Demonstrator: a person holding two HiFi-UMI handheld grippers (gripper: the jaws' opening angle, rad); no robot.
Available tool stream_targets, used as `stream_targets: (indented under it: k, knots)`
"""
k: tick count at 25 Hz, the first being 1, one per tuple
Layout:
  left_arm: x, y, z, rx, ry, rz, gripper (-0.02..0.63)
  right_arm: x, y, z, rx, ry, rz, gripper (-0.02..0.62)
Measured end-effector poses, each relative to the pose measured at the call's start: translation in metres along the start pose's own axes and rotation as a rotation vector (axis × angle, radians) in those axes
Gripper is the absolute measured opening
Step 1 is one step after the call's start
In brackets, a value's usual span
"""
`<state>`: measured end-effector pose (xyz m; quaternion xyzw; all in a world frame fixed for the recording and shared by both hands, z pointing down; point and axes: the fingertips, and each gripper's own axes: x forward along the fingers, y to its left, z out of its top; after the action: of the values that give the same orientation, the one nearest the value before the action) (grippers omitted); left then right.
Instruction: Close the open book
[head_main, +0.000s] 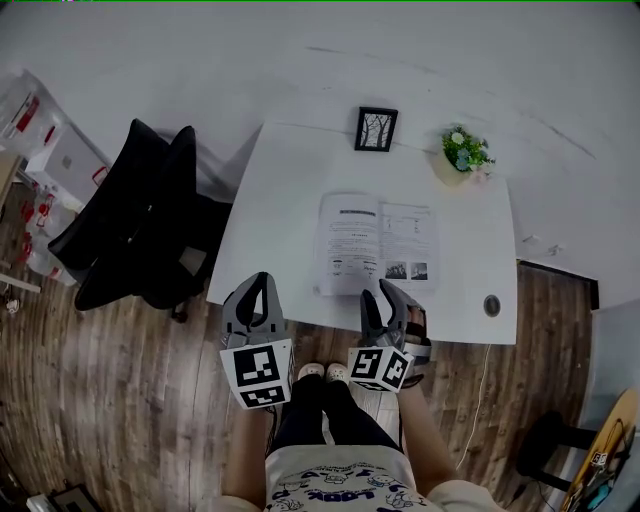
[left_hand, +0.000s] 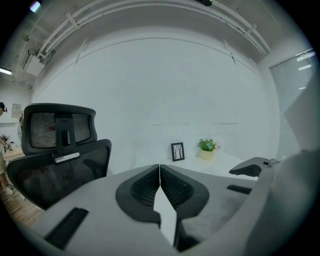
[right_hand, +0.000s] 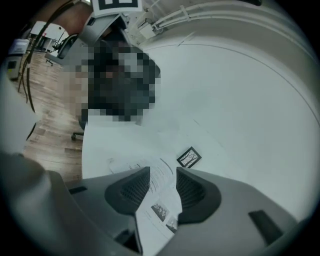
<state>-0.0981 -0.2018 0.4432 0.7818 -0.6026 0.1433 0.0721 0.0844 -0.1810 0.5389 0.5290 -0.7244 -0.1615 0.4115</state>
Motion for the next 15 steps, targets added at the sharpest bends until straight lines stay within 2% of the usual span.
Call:
stream_targets:
  k: [6,15]
  knots:
    - [0.000,0.004,-0.007,-0.001,0.013,0.001,0.023,0.016,0.032,-0.018,-0.134,0.059,0.060,0.156]
    - [-0.001,0.020,-0.014,-0.008,0.027,0.035,0.023,0.033,0.077,-0.037,-0.249,0.083,0.159,0.156]
